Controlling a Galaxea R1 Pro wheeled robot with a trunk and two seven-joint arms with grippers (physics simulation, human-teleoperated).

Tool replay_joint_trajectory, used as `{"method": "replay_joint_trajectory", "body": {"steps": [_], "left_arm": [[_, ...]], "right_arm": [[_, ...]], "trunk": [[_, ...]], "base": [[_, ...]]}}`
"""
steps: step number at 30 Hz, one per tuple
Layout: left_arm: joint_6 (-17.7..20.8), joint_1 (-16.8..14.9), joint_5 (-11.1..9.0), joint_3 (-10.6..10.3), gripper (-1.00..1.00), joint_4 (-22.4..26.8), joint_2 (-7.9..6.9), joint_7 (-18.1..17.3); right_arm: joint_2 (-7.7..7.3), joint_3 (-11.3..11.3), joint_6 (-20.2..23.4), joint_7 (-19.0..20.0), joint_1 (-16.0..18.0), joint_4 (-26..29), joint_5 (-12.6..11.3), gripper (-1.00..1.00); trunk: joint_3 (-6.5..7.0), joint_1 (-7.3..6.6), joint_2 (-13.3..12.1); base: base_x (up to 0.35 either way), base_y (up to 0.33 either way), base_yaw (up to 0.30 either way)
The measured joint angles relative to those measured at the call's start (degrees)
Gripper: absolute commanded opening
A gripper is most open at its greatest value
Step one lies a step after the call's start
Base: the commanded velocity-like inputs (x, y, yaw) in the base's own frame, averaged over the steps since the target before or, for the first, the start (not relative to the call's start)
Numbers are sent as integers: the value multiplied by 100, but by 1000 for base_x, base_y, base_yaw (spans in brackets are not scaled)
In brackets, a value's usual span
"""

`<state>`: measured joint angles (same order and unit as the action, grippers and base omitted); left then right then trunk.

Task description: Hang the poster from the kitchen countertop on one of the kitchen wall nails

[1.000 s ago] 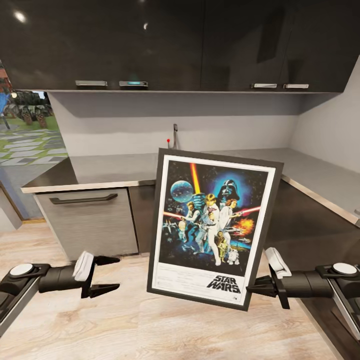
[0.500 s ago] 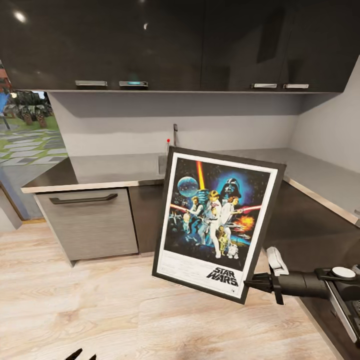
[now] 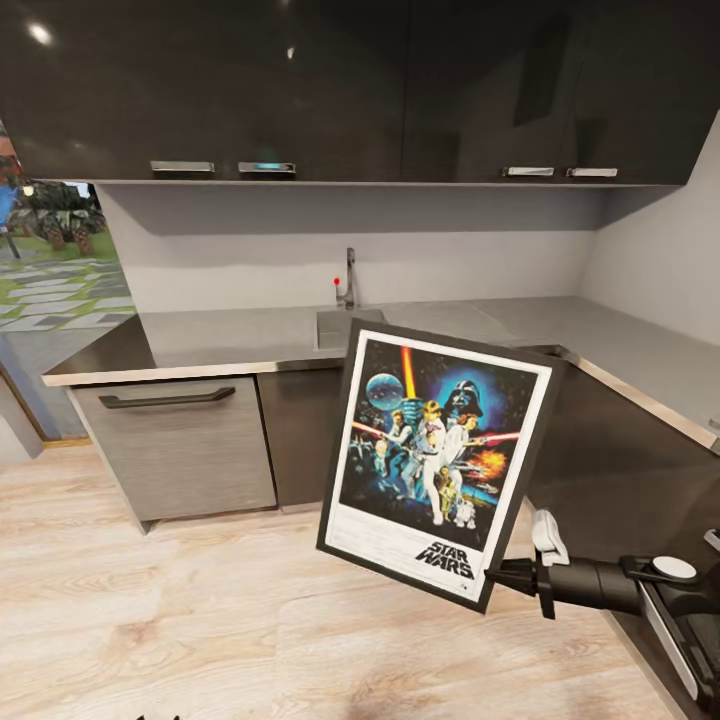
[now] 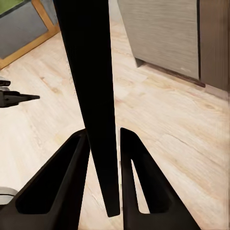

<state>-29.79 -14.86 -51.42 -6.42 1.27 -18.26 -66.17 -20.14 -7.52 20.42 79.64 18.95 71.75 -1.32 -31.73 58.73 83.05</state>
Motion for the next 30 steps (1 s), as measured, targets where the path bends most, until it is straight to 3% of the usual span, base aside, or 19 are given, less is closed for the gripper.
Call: {"method": "replay_joint_trajectory", "body": {"steps": [14,25,30], "left_arm": [[6,2,0,-4,100,0,8,135],[12,5,-5,-4,100,0,7,134],[14,6,-6,-5,100,1,7,133]], "right_arm": [[17,5,-22,-79,0,-22,-30,-100],[160,14,-42,-75,1,-22,3,-100],[174,200,-46,-87,2,-14,12,-100]], "trunk": [[0,0,0],[0,0,0],[0,0,0]], "base": [[0,0,0],[0,28,33],[-8,182,231]]}}
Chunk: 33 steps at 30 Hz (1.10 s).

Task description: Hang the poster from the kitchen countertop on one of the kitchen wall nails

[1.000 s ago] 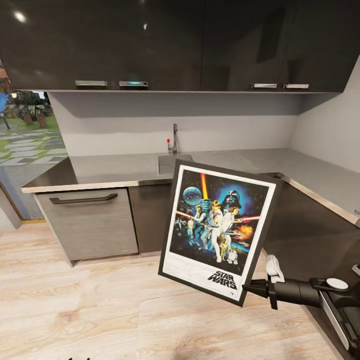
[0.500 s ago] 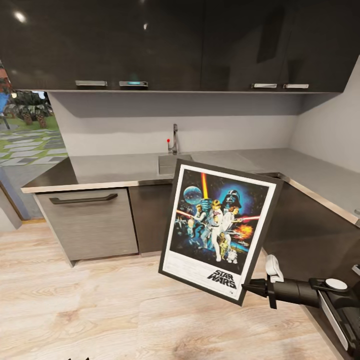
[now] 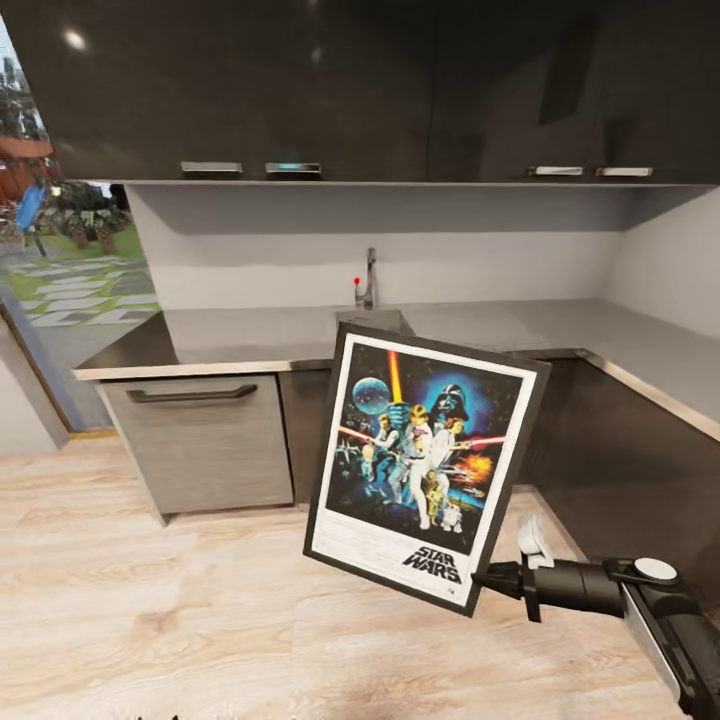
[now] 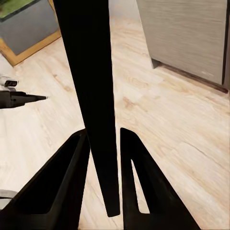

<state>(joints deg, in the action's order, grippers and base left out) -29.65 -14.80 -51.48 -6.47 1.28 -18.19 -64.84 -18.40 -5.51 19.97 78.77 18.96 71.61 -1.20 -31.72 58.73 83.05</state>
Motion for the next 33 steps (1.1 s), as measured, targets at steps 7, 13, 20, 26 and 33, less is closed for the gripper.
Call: {"method": "replay_joint_trajectory", "body": {"steps": [7,13,20,26,33], "left_arm": [[-1,0,7,-4,100,0,0,-4],[0,-2,9,-7,100,-1,25,1],[1,-2,8,-11,100,-1,43,2],[1,-2,7,-14,100,-1,45,3],[1,-1,9,-16,100,-1,51,34]], "right_arm": [[4,170,-1,-15,0,8,11,-100],[4,180,-1,-16,-1,4,11,-100],[4,172,-1,-17,-1,-7,16,-100],[4,168,-1,-16,-1,-8,17,-100],[1,167,-1,-16,-1,-8,16,-100]], "trunk": [[0,0,0],[71,-87,-159],[197,-241,-440],[305,-373,-680],[431,-527,-961]], "base": [[-6,37,225],[-1,4,44],[0,1,5],[0,0,0],[0,0,0]]}}
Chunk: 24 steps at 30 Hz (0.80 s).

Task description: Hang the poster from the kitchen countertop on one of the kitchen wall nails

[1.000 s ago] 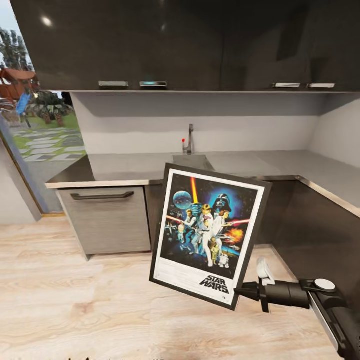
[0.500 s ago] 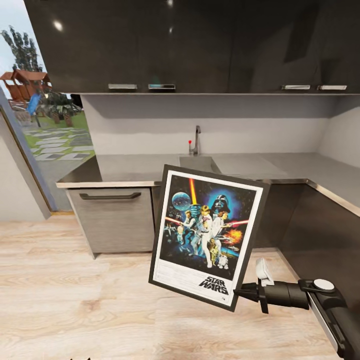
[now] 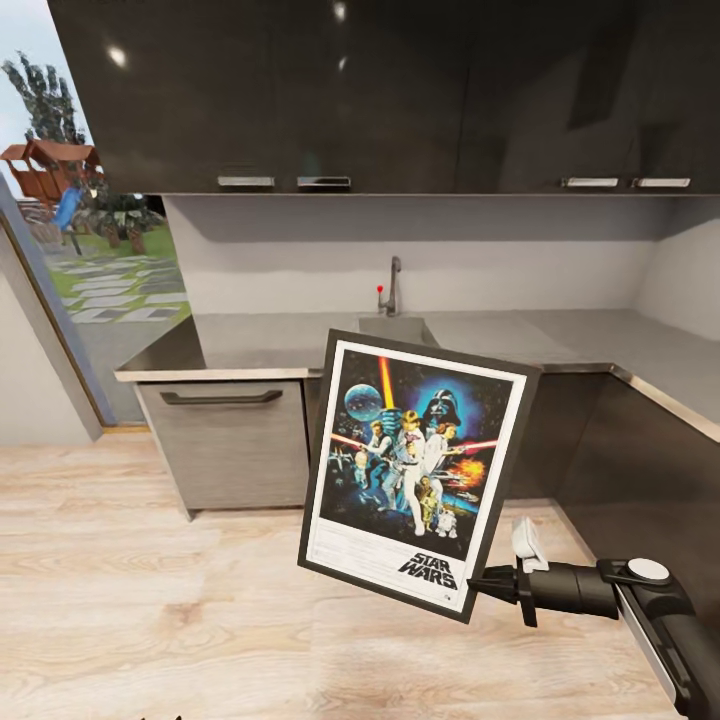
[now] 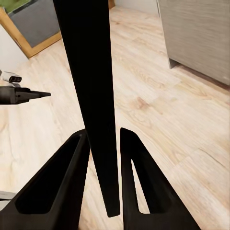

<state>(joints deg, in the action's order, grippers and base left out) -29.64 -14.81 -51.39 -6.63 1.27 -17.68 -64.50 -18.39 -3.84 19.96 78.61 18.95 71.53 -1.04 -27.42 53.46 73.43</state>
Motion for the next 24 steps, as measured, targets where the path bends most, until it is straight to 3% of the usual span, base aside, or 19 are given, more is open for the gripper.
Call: {"method": "replay_joint_trajectory", "body": {"steps": [3,4,7,24], "left_arm": [[-1,0,-1,-5,100,4,52,107],[-2,0,2,-10,100,8,126,395],[-1,0,2,-1,100,9,156,521],[-1,0,2,-8,100,18,161,541]], "right_arm": [[1,0,0,0,0,0,-1,-100],[0,0,0,-5,0,-3,1,-100],[0,-12,0,-9,0,-8,0,-100],[-4,-26,0,-9,0,-15,1,-100]], "trunk": [[54,-66,-120],[72,-88,-161],[126,-154,-281],[431,-527,-963]], "base": [[0,0,0],[0,0,0],[0,0,0],[0,0,0]]}}
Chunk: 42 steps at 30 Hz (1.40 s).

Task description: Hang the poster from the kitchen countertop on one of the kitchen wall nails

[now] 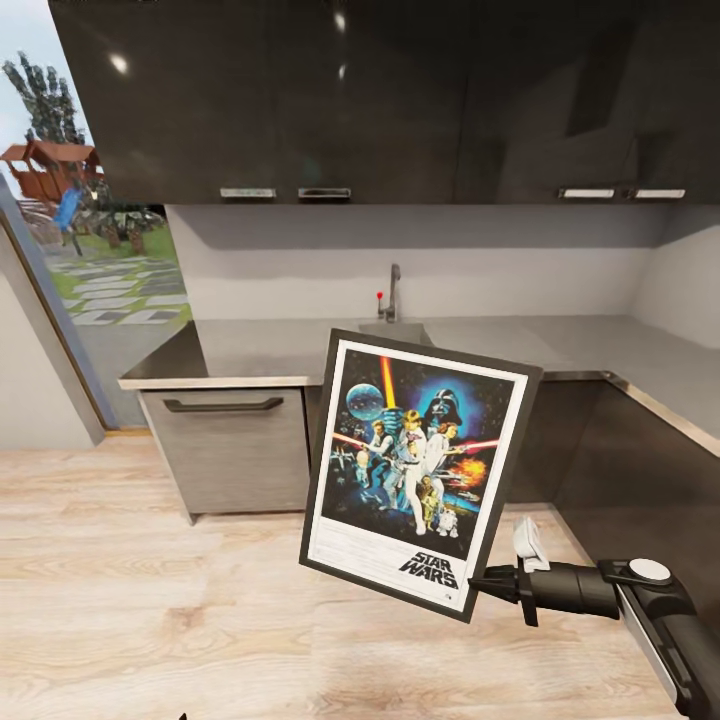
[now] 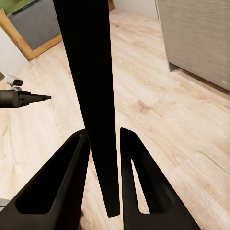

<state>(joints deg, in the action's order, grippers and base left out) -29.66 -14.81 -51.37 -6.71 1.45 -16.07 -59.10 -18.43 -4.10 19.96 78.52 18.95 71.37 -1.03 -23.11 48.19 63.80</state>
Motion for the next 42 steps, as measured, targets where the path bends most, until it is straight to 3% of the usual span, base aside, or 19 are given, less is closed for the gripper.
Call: {"method": "replay_joint_trajectory", "body": {"steps": [42], "left_arm": [[0,0,0,10,100,0,-9,-8]], "right_arm": [[-1,0,7,-213,0,33,-6,-100]], "trunk": [[755,-923,-1686]], "base": [[0,0,0]]}}
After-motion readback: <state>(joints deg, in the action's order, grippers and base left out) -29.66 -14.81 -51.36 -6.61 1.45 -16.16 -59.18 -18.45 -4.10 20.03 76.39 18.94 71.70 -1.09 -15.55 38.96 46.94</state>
